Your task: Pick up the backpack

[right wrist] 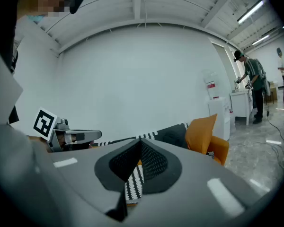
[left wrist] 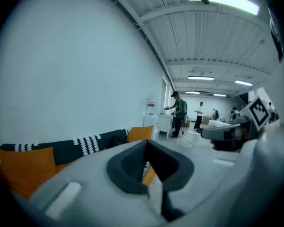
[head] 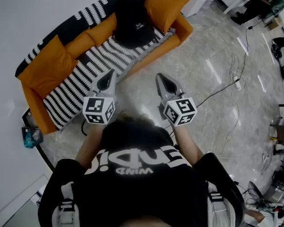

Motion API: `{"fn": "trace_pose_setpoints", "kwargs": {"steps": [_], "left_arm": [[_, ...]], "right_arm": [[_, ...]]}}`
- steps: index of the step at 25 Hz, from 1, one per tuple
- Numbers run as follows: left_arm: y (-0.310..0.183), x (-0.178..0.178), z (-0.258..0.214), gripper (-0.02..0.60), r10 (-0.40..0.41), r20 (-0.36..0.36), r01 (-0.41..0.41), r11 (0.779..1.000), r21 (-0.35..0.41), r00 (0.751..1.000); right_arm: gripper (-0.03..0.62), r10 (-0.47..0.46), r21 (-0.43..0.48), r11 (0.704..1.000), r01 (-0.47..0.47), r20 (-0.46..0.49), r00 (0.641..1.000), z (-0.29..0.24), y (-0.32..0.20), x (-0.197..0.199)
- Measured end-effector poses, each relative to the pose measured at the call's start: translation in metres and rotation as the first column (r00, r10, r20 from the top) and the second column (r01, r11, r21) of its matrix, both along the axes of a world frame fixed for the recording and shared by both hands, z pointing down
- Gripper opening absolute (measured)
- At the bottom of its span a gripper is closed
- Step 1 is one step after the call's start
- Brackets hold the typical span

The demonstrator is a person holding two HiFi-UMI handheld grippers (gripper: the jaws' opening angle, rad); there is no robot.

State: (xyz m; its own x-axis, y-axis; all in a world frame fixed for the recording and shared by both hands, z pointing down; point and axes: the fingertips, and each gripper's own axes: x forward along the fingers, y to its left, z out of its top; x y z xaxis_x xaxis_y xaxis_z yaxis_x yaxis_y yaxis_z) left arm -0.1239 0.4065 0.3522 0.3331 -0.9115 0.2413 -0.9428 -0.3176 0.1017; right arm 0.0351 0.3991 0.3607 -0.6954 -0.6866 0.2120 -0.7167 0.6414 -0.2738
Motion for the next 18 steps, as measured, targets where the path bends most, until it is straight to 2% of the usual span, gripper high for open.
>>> {"fn": "trace_pose_setpoints", "kwargs": {"steps": [8, 11, 14, 18], "left_arm": [[0.005, 0.002, 0.001, -0.002, -0.007, 0.0, 0.007, 1.0, 0.0, 1.0], [0.006, 0.005, 0.0, -0.001, -0.011, 0.001, 0.011, 1.0, -0.002, 1.0], [0.003, 0.01, 0.001, -0.002, -0.02, 0.002, 0.02, 1.0, -0.007, 1.0], [-0.001, 0.022, 0.003, -0.002, -0.036, 0.001, 0.036, 0.999, -0.007, 0.999]], "right_arm": [[-0.002, 0.002, 0.003, 1.0, -0.002, 0.002, 1.0, 0.0, 0.004, 0.003], [-0.002, -0.002, 0.01, 1.0, 0.002, 0.035, 0.999, -0.005, 0.005, 0.008], [-0.002, 0.007, 0.011, 1.0, -0.007, 0.053, 0.999, -0.008, 0.001, 0.017], [-0.002, 0.024, 0.005, 1.0, -0.025, 0.025, 0.999, -0.003, -0.007, 0.039]]}}
